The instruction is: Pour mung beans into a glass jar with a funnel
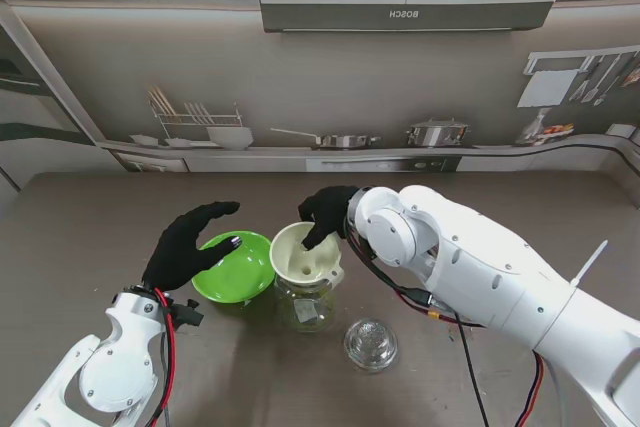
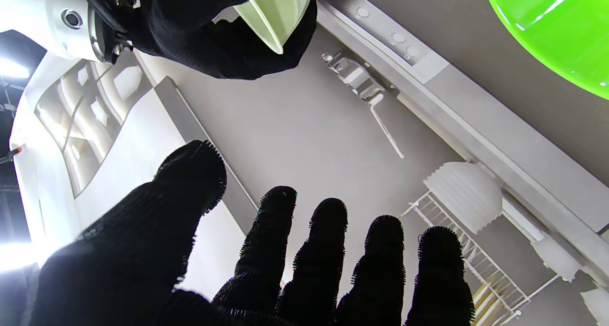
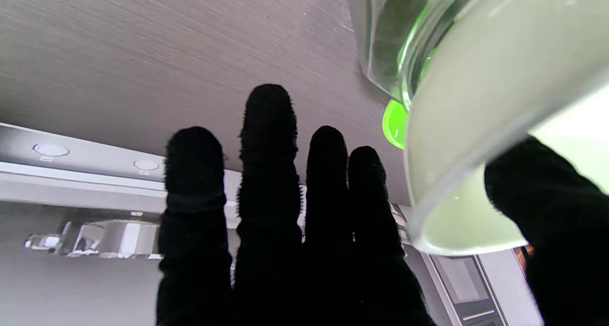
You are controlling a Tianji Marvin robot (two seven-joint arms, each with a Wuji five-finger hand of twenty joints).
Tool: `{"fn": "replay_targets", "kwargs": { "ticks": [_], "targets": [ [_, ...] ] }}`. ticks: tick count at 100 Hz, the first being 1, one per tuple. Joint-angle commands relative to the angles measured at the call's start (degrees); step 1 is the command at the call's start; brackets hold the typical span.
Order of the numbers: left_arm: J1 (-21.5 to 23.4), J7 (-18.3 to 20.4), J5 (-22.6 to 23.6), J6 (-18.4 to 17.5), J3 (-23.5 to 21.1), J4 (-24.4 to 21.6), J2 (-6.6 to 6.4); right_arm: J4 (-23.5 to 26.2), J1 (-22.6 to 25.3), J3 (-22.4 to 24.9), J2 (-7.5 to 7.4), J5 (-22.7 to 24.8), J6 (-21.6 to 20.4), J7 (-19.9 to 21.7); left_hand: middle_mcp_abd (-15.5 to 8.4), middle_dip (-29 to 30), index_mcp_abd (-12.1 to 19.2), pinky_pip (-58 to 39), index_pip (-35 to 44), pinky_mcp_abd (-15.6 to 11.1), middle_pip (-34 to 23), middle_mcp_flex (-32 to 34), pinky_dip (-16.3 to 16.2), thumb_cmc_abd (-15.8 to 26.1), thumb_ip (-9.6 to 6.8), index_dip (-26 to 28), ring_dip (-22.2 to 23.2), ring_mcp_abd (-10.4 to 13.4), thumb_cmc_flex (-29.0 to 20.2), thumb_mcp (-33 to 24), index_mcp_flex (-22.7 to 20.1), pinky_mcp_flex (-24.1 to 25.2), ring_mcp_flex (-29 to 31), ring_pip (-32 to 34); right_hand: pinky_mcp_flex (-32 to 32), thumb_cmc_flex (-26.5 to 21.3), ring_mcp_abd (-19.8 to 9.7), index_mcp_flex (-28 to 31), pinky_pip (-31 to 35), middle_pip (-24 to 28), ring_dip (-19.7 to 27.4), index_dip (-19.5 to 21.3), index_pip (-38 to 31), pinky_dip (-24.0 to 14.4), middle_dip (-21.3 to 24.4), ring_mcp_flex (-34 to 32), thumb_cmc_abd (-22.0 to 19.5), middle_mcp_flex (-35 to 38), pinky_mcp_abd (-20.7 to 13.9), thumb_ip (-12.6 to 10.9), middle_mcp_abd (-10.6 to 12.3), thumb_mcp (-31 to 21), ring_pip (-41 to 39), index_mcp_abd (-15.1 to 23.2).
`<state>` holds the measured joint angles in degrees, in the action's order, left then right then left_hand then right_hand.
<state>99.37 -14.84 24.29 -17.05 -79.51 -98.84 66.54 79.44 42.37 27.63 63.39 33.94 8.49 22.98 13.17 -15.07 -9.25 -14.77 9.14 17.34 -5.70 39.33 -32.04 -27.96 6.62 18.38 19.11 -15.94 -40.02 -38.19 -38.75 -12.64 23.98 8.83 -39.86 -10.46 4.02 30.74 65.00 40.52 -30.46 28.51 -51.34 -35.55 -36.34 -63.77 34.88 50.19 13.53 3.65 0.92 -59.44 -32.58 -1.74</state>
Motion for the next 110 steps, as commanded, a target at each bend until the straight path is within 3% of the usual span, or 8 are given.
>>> {"fn": "replay_targets", "kwargs": {
  "ticks": [1, 16, 24, 31, 44, 63, 79, 110],
  "targets": [
    [0.27, 0.98, -0.34, 0.08, -0.09, -0.6, 0.32, -1.29, -0.3, -0.58, 0.51, -0.18, -0.63, 0.52, 0.02, 0.04, 1.36, 1.86, -0.45, -1.34, 0.22, 0.92, 0.63, 1.46, -1.98, -0.3, -0.69, 0.44, -1.31, 1.13, -0.29, 0.9, 1.41, -0.06, -1.67, -0.71, -0.89, 2.08, 3.1, 1.38, -1.23, 1.82, -2.15, -1.04, -0.83, -3.66, 1.96, 2.06, -1.19, -0.58, 1.4, -3.51, -1.42, 1.28],
    [0.31, 0.99, -0.37, 0.14, -0.13, -0.62, 0.32, -2.93, -0.58, -1.24, 1.0, -0.89, -1.83, -0.57, -0.02, 0.03, 1.38, 1.88, -0.42, -1.33, 0.19, 1.11, 0.66, 1.69, -2.01, -0.3, -0.68, 0.51, -1.39, 1.2, -0.4, 0.93, 1.62, 0.0, -4.31, -3.79, -2.0, 7.96, 5.14, 2.87, -1.81, 2.18, -4.03, -0.97, -1.78, -6.78, 3.99, 6.89, -1.43, -0.27, 2.55, -8.16, -2.86, 3.35],
    [0.28, 0.95, -0.5, 0.24, -0.09, -0.6, 0.35, -3.79, -0.78, -1.54, 1.29, -1.42, -2.28, -1.02, 0.1, 0.02, 1.42, 1.86, -0.41, -1.3, 0.17, 1.26, 0.68, 1.83, -2.02, -0.3, -0.69, 0.54, -1.42, 1.29, -0.46, 0.87, 1.65, 0.0, -6.72, -8.09, -3.35, 10.36, 8.02, 3.53, -3.2, -7.35, -10.65, -0.51, -4.75, -9.86, 9.15, 11.95, -1.89, 7.41, 3.47, -10.7, -6.14, 6.36],
    [0.28, 0.93, -0.61, 0.33, -0.07, -0.61, 0.37, -4.49, -0.61, -1.42, 1.67, -1.55, -2.43, -2.19, 0.2, 0.03, 1.37, 1.86, -0.43, -1.3, 0.19, 1.27, 0.69, 2.0, -2.03, -0.31, -0.7, 0.44, -1.41, 1.35, -0.44, 0.85, 1.64, -0.03, -9.49, -11.99, -4.5, 13.05, 10.7, 3.7, -5.62, -11.24, -15.81, -0.66, -6.48, -11.57, 12.06, 17.14, -2.42, 10.37, 4.21, -12.17, -11.93, 9.64],
    [0.29, 0.84, -0.79, 0.5, -0.04, -0.65, 0.41, -5.07, -0.41, -1.12, 2.0, -1.72, -2.8, -3.28, 0.2, 0.03, 1.37, 1.86, -0.36, -1.22, 0.19, 1.38, 0.71, 2.29, -2.05, -0.3, -0.7, 0.43, -1.5, 1.52, -0.68, 0.86, 1.73, -0.03, -12.87, -13.74, -6.63, 18.47, 14.45, 4.7, -8.68, -11.56, -17.41, -0.81, -8.02, -12.01, 11.35, 24.06, -4.05, 11.07, 5.25, -13.85, -24.17, 10.56],
    [0.4, 0.68, -1.02, 0.72, -0.08, -0.83, 0.48, -4.73, 0.48, 0.24, 1.92, -1.04, -3.79, -4.48, 0.33, 0.05, 1.3, 1.85, -0.35, -1.16, 0.21, 1.51, 0.72, 2.74, -2.11, -0.32, -0.71, 0.26, -1.66, 1.74, -0.79, 0.84, 1.84, -0.04, -14.32, -14.03, -9.46, 17.89, 18.52, 8.89, -12.89, -9.36, -18.53, -3.07, -11.39, -12.08, 8.11, 28.8, -7.14, 12.09, 7.73, -14.18, -36.72, 8.17],
    [0.48, 0.56, -1.18, 0.9, -0.13, -0.96, 0.53, -3.14, 2.37, 2.45, 1.64, 0.45, -4.32, -6.05, 0.41, 0.07, 1.33, 1.85, -0.29, -1.09, 0.23, 1.59, 0.74, 2.96, -2.15, -0.3, -0.72, 0.12, -1.7, 1.94, -0.99, 0.82, 1.88, -0.09, -15.53, -13.86, -10.67, 16.51, 19.28, 9.75, -13.96, -8.24, -19.37, -3.56, -11.93, -12.09, 6.05, 30.11, -8.16, 12.97, 9.05, -14.72, -39.57, 8.81],
    [0.63, 0.34, -1.5, 1.25, -0.17, -1.17, 0.62, 2.16, 7.3, 8.19, 0.91, 2.43, -2.69, -7.91, 0.46, 0.1, 1.18, 1.85, -0.28, -0.99, 0.25, 1.73, 0.76, 3.37, -2.19, -0.32, -0.73, 0.06, -1.99, 2.13, -1.19, 0.83, 1.98, -0.14, -17.19, -14.84, -10.71, 14.72, 20.0, 10.45, -15.19, -7.0, -20.54, -4.45, -12.93, -12.07, 4.42, 31.38, -8.32, 14.96, 9.01, -15.35, -42.64, 8.29]
  ]
}}
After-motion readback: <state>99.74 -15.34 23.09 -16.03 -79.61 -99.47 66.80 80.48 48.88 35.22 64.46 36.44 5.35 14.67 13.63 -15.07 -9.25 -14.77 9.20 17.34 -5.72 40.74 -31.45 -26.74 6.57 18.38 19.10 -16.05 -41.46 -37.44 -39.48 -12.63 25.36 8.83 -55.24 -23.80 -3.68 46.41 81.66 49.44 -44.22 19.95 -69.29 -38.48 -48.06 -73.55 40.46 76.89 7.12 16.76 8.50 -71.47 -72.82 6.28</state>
